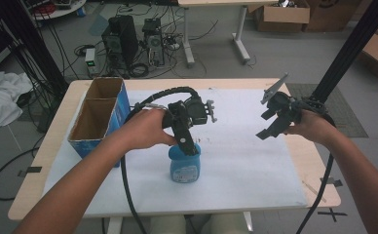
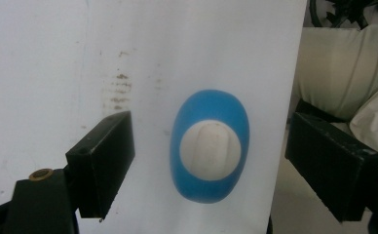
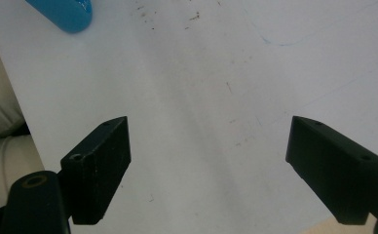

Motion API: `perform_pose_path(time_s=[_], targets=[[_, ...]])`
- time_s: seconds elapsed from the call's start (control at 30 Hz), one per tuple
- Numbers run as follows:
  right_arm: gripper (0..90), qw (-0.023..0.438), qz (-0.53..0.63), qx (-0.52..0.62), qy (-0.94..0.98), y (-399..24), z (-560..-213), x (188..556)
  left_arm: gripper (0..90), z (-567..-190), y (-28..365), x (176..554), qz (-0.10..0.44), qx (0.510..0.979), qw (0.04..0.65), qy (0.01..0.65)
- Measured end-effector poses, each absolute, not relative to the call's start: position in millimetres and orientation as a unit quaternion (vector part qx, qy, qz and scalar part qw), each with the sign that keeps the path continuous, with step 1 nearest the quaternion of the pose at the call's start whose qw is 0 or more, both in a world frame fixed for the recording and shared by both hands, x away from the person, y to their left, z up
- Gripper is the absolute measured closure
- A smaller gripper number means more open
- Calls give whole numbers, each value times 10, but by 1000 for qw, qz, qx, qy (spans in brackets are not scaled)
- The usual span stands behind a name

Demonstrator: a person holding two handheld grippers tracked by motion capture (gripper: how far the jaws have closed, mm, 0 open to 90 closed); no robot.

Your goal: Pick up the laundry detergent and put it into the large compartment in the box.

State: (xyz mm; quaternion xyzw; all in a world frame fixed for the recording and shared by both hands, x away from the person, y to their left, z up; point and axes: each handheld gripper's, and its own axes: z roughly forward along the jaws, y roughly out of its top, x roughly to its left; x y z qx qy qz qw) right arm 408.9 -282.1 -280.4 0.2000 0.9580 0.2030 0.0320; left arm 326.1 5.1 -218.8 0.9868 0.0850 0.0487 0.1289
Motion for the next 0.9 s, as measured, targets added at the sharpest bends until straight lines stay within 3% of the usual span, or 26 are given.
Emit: perform_pose_path(time_s=[0.4, 0.9], targets=[[164, 30, 202, 204, 957, -2837, -2829, 4080, 190, -2352, 58, 3230, 45, 992, 112, 45], [163, 29, 199, 205, 958, -2816, -2848, 4094, 190, -2556, 116, 3278, 38, 992, 106, 49]])
